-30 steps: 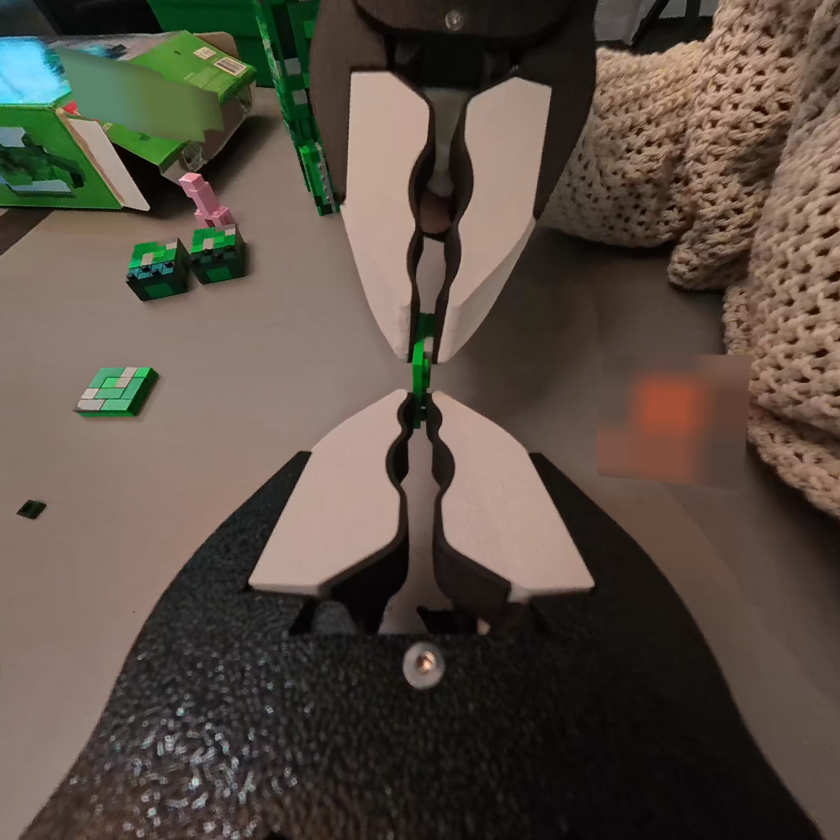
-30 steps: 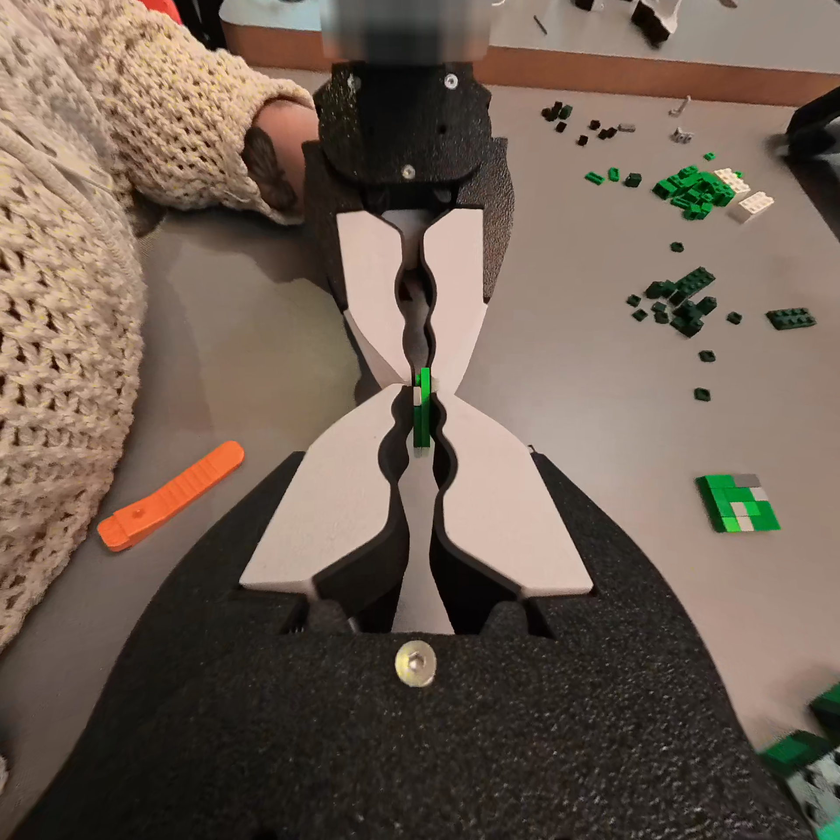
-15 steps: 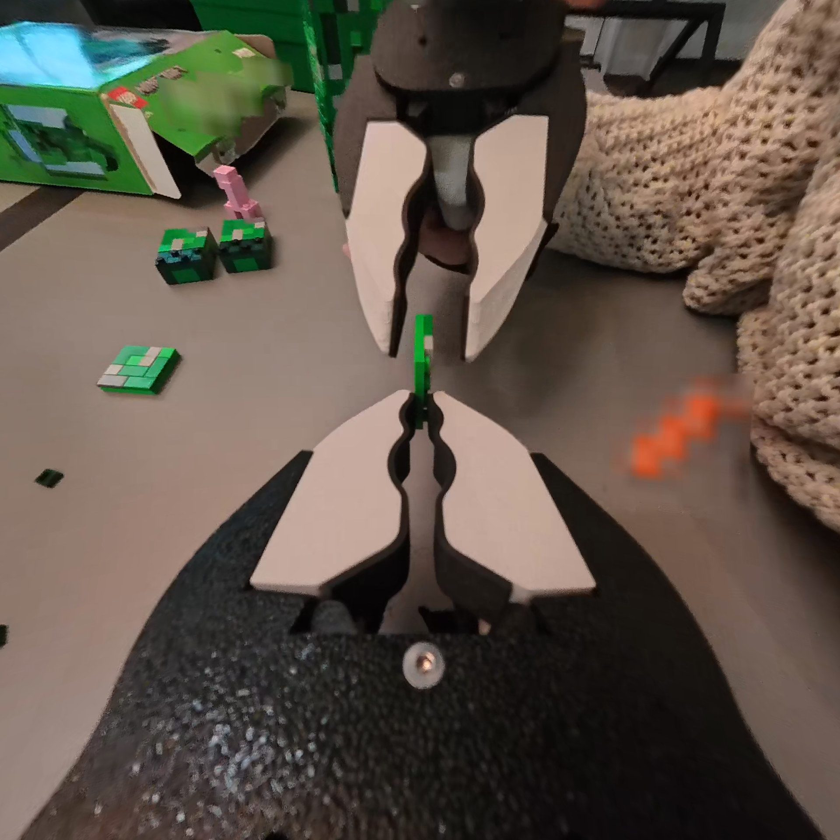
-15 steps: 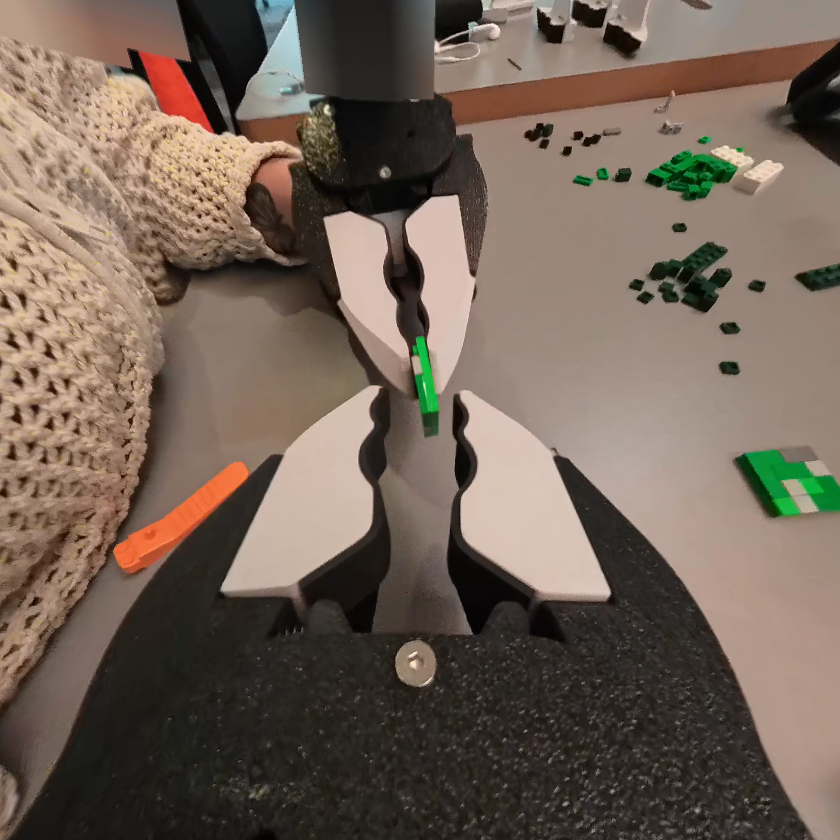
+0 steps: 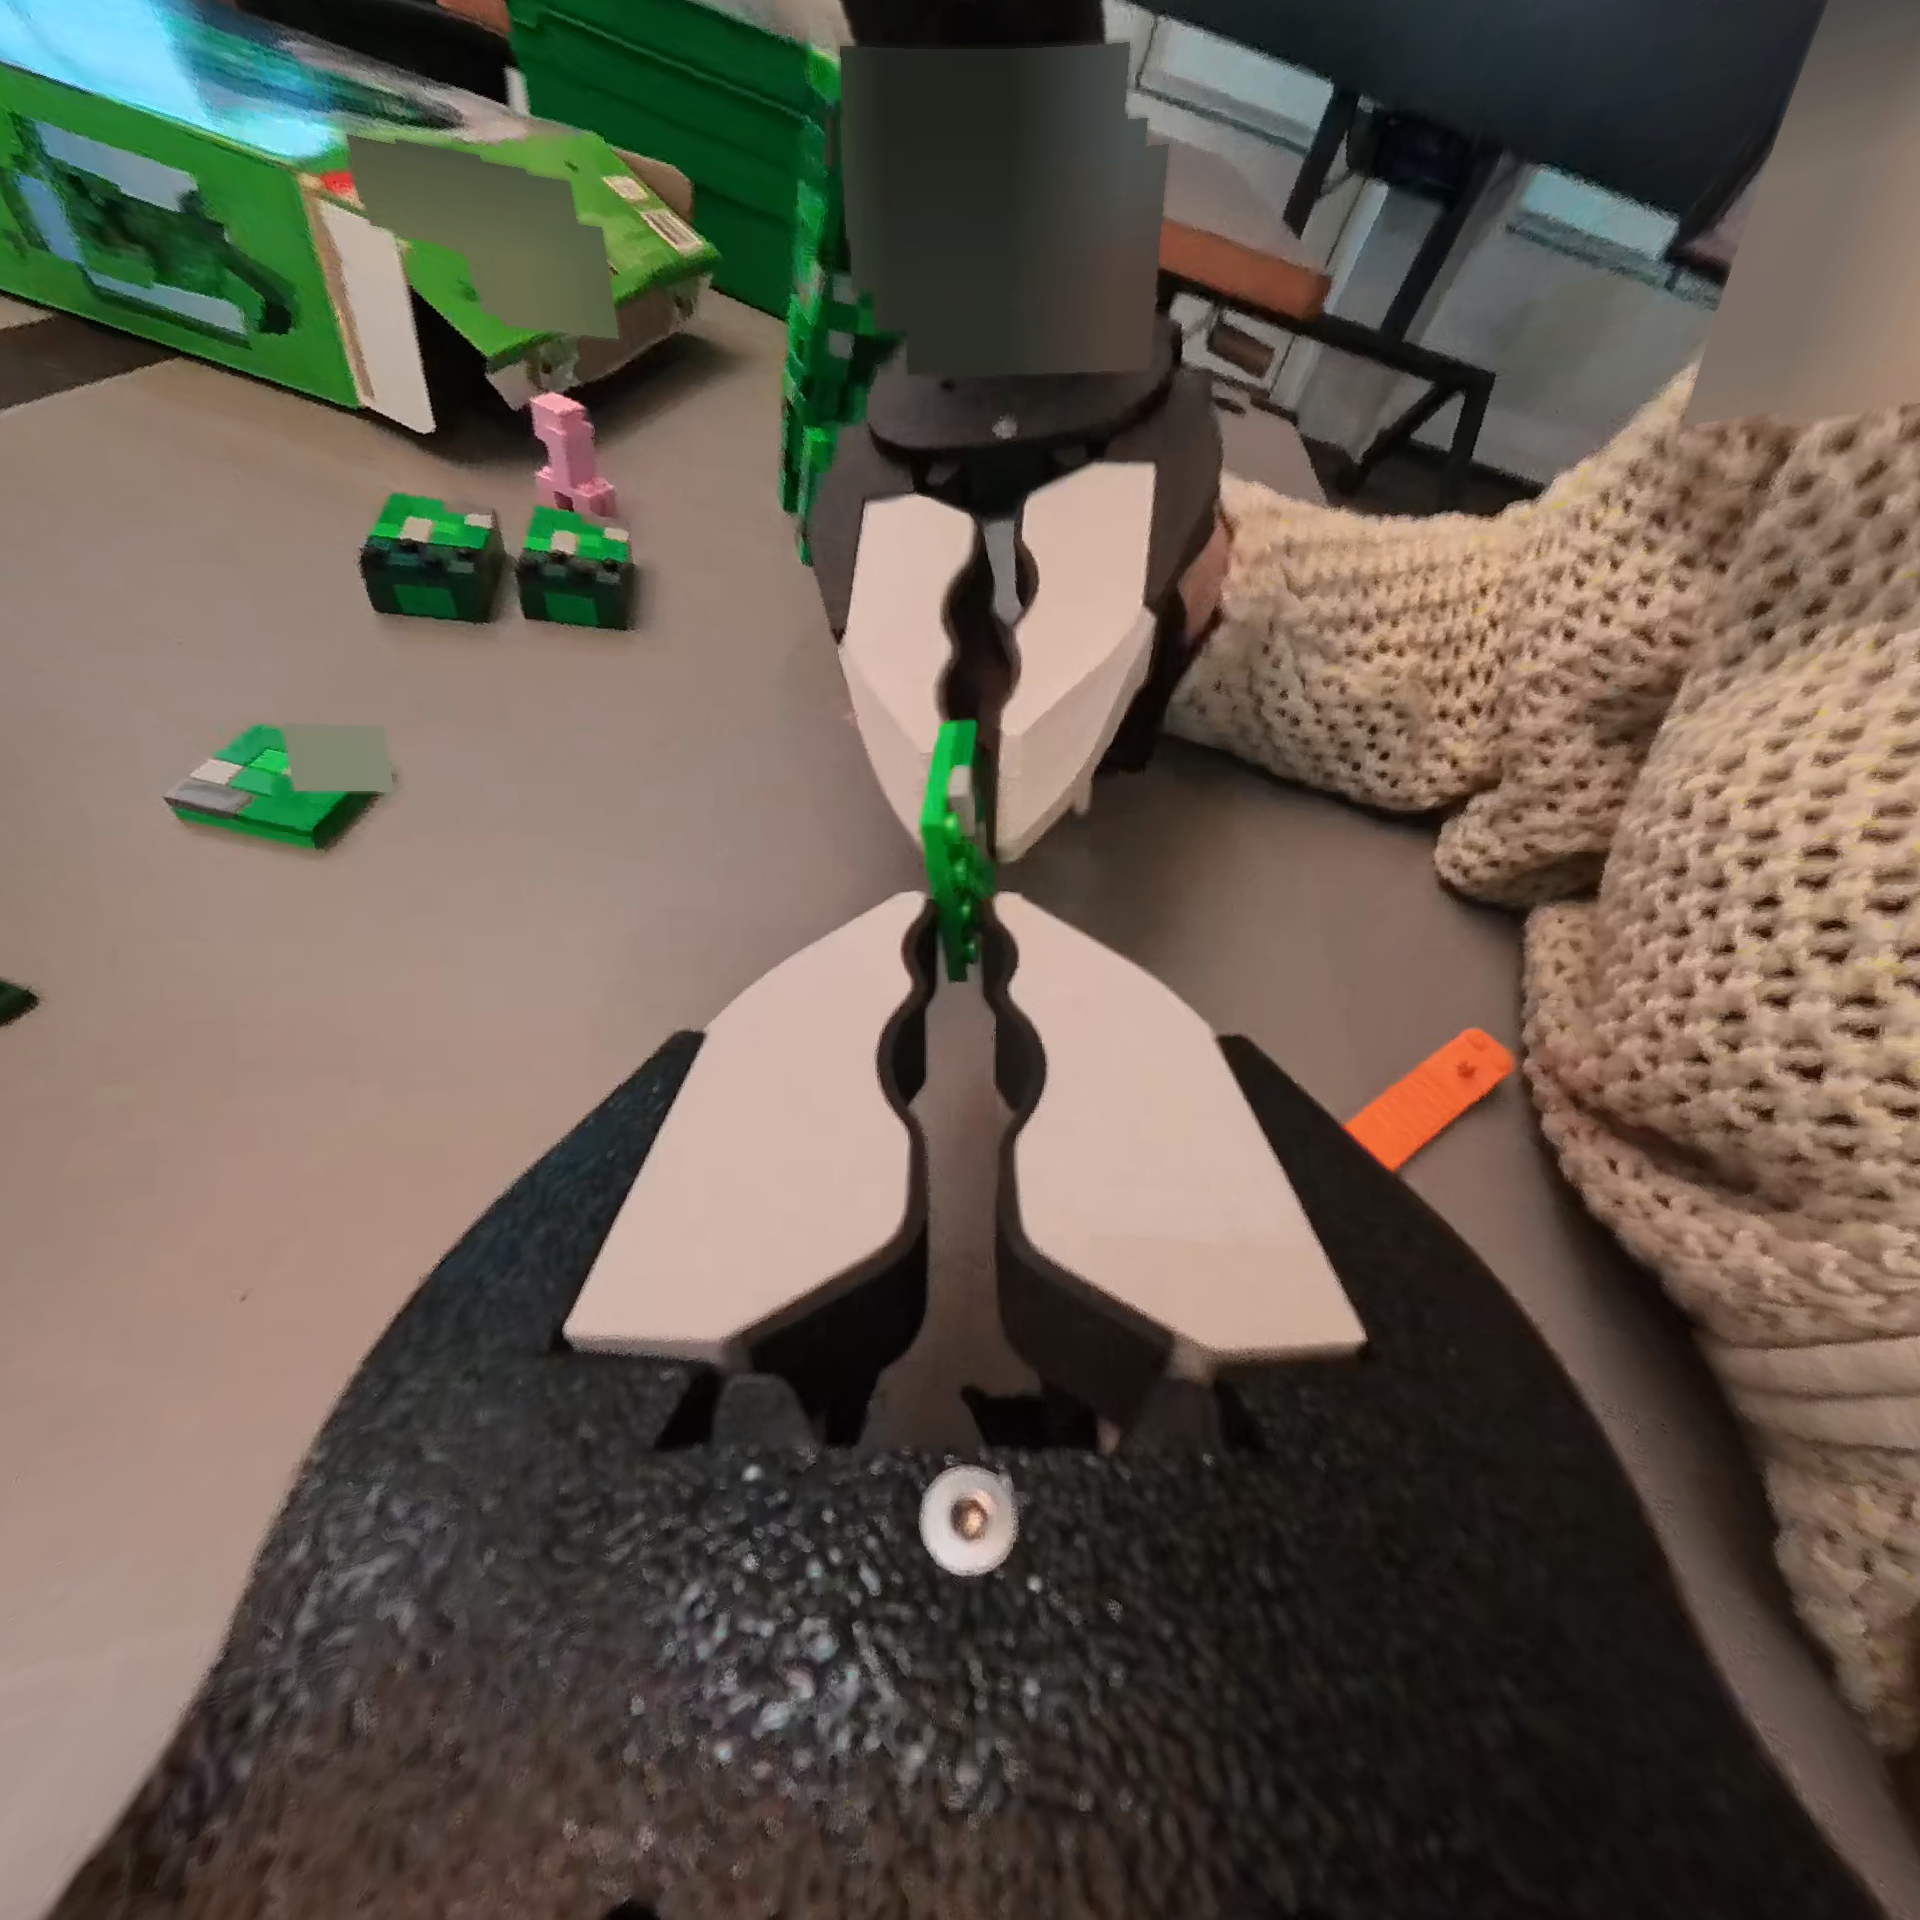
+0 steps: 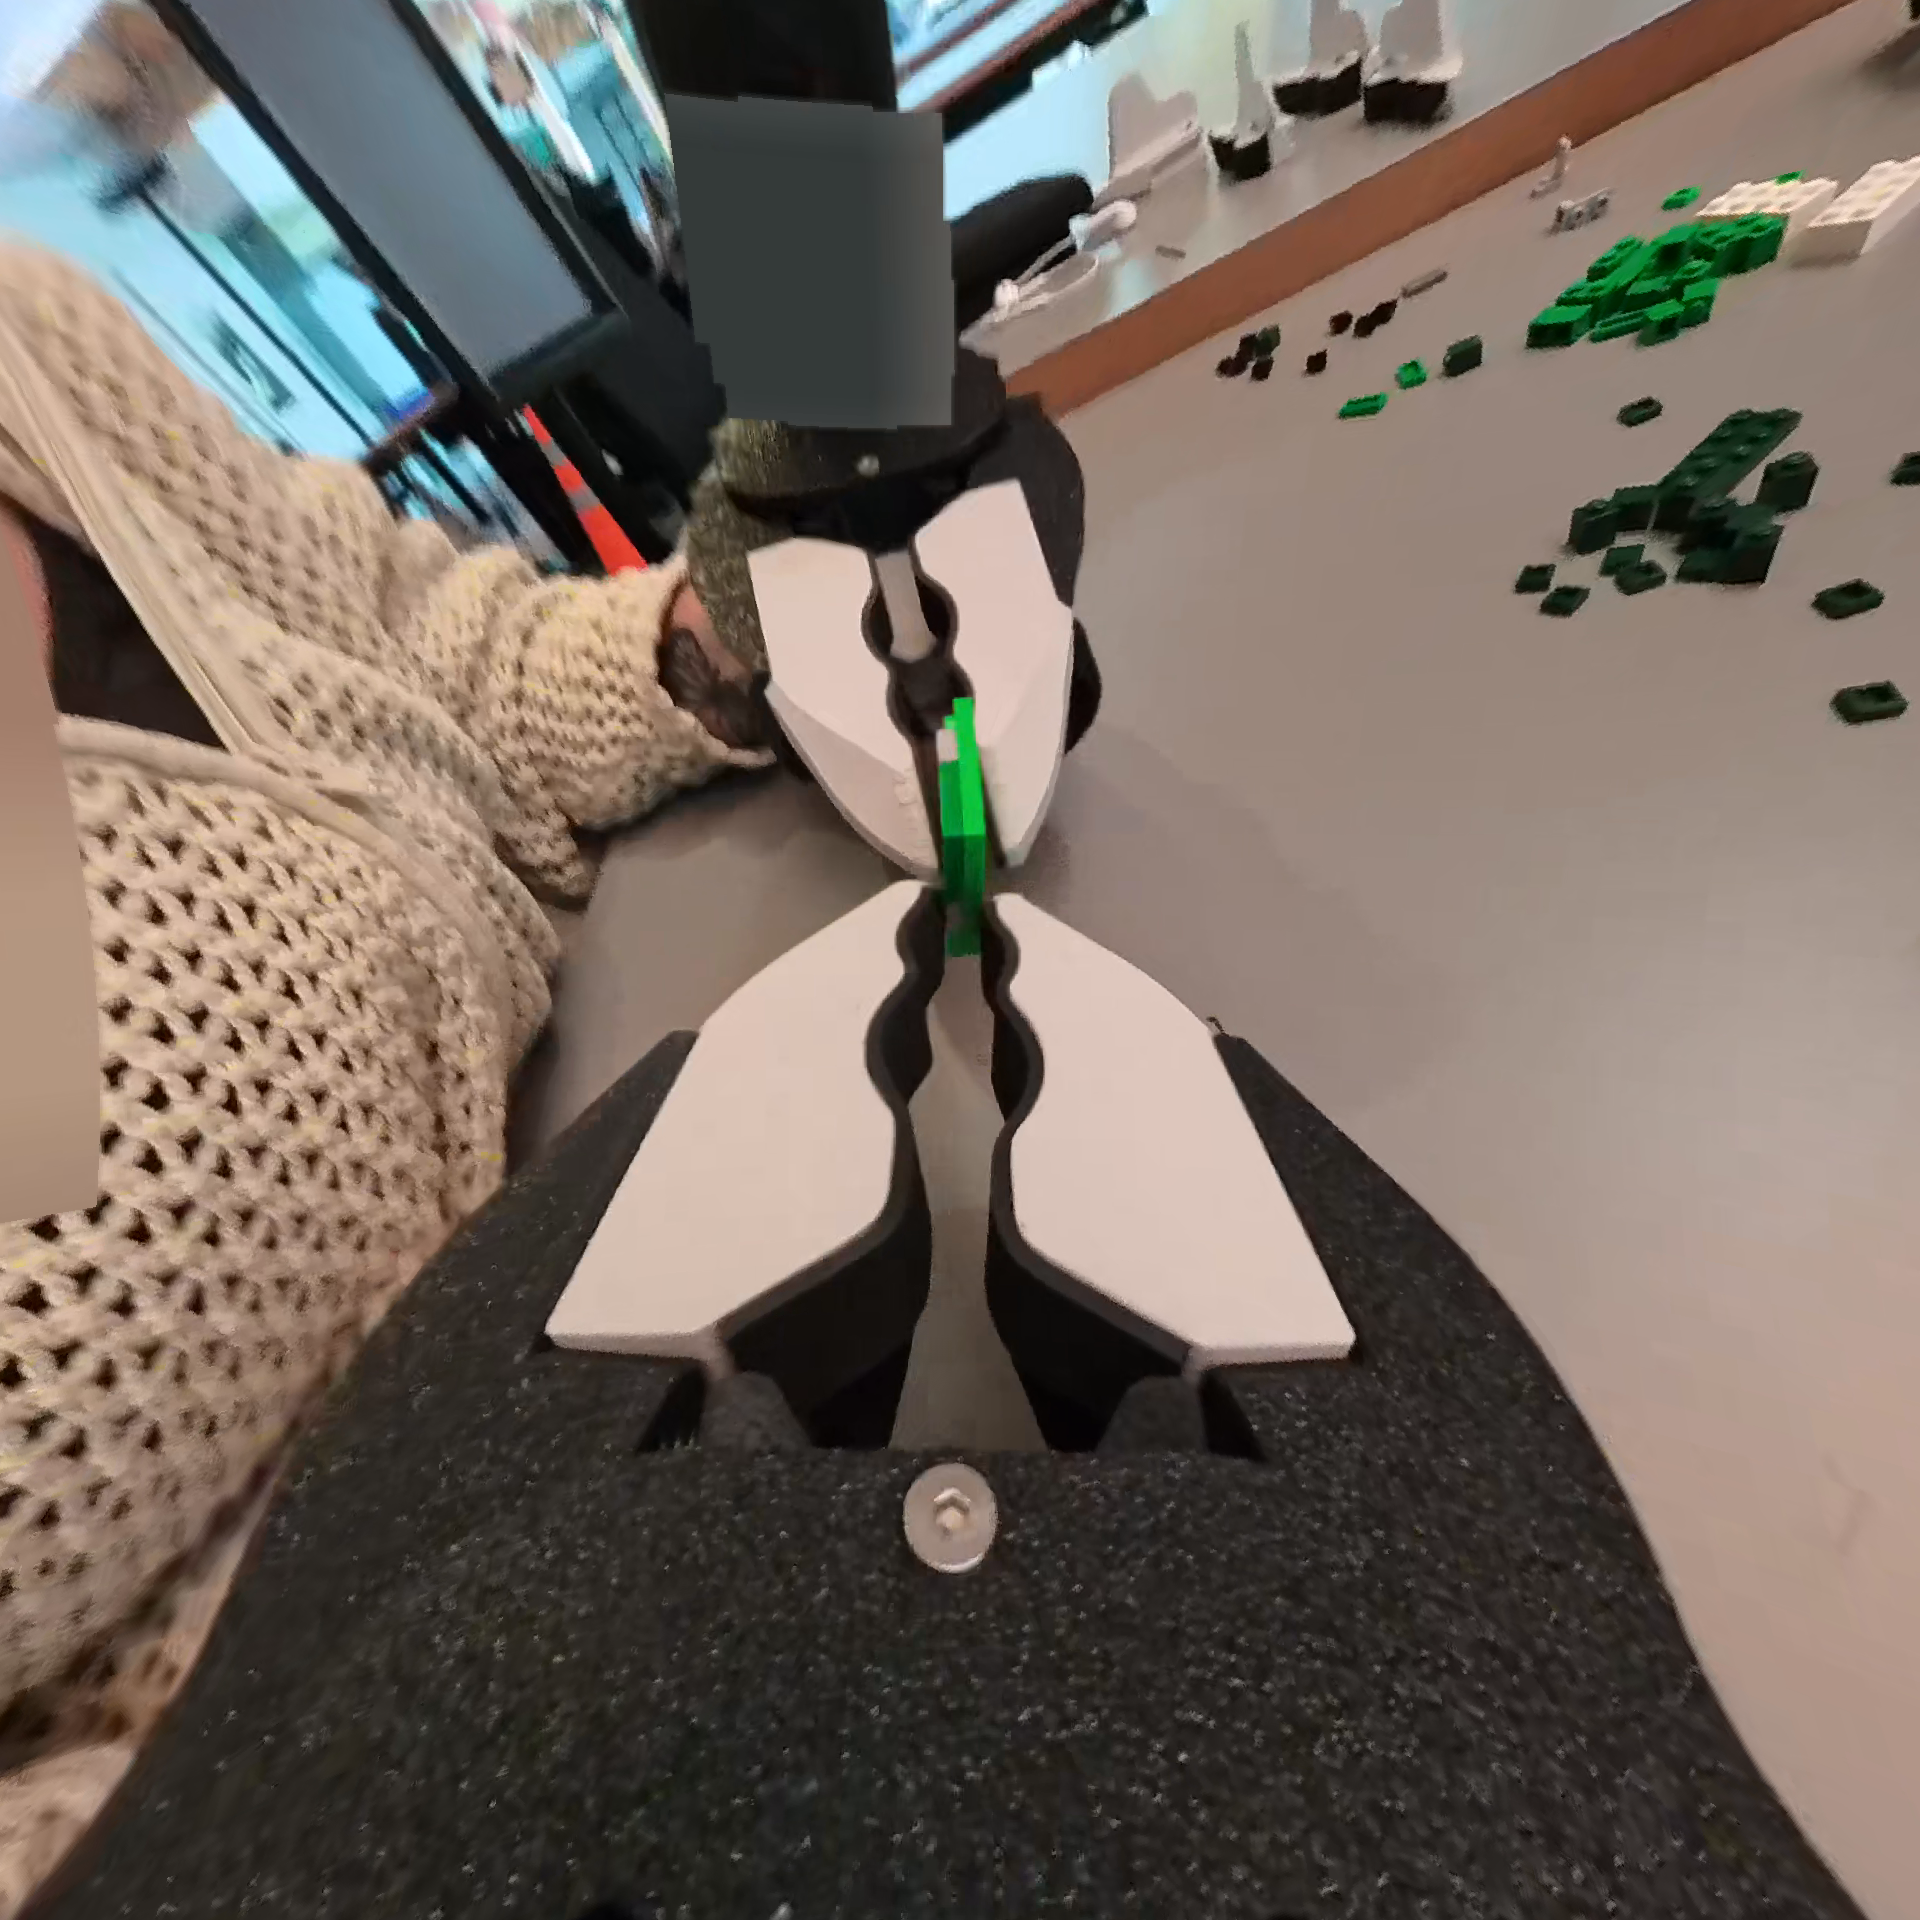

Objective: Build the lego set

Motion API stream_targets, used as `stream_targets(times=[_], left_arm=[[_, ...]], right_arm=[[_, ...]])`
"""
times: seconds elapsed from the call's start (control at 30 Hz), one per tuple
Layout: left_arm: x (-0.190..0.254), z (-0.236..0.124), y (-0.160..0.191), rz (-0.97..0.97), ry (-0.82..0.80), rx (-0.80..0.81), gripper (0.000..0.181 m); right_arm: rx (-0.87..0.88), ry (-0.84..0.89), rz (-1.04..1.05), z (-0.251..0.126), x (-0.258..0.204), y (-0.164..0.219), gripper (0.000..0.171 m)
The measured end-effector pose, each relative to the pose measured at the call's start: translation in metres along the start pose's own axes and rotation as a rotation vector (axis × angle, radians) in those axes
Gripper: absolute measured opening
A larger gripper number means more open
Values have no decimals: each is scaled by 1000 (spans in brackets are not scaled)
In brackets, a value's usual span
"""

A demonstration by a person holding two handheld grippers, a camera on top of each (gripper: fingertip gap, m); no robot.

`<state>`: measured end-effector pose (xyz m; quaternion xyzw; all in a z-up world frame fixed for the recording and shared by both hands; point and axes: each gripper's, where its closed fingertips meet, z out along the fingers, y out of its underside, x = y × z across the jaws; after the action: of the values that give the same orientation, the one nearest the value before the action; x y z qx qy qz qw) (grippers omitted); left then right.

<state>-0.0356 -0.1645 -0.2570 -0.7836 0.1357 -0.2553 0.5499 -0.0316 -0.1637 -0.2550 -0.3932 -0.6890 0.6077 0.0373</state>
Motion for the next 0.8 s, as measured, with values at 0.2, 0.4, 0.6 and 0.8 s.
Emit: stream_targets(times=[0.2,0.4,0.6,0.8], left_arm=[[-10,-3,-6,-75,-41,47,20],[-8,-7,-22,-217,46,181,19],[-7,-13,-27,-236,81,213,4],[-16,-21,-16,-348,87,121,4]], right_arm=[[156,-72,151,0,2,-18,6],[262,-120,203,-1,1,-29,6],[268,-124,211,4,1,-28,7],[328,65,1,-6,16,-39,19]])
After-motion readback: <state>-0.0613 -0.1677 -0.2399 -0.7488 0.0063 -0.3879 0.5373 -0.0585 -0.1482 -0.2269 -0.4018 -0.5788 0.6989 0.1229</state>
